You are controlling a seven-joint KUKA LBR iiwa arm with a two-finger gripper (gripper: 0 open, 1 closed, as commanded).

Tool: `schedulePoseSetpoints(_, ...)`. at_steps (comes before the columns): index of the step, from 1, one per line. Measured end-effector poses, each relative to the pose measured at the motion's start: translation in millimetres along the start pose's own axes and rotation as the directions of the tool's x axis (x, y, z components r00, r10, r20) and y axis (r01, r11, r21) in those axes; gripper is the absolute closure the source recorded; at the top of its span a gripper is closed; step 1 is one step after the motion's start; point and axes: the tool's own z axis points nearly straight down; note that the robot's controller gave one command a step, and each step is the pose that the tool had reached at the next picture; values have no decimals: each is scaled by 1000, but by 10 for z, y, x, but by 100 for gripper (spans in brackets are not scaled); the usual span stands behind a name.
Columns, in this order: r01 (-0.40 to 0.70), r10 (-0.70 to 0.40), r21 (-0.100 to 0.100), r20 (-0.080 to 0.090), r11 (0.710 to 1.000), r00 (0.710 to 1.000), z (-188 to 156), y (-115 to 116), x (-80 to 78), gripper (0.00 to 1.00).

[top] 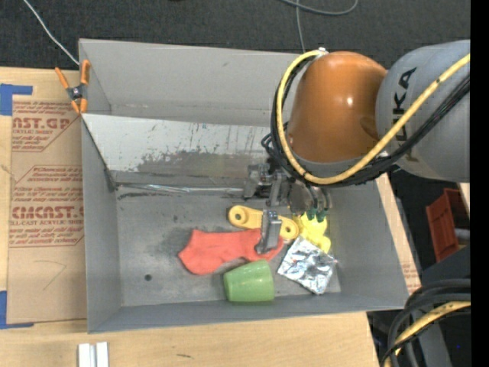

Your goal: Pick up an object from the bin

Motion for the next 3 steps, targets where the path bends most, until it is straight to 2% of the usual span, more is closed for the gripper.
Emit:
schedulePoseSetpoints(1, -2, 2, -1, 8, 1000, 1000, -47, -5, -14, 0)
schedulePoseSetpoints(2, 133, -133, 1, 6, 991, 991, 790, -85, -19, 0)
schedulePoseSetpoints(3, 78, -78, -2, 10, 997, 997, 1100, -145, 82, 0)
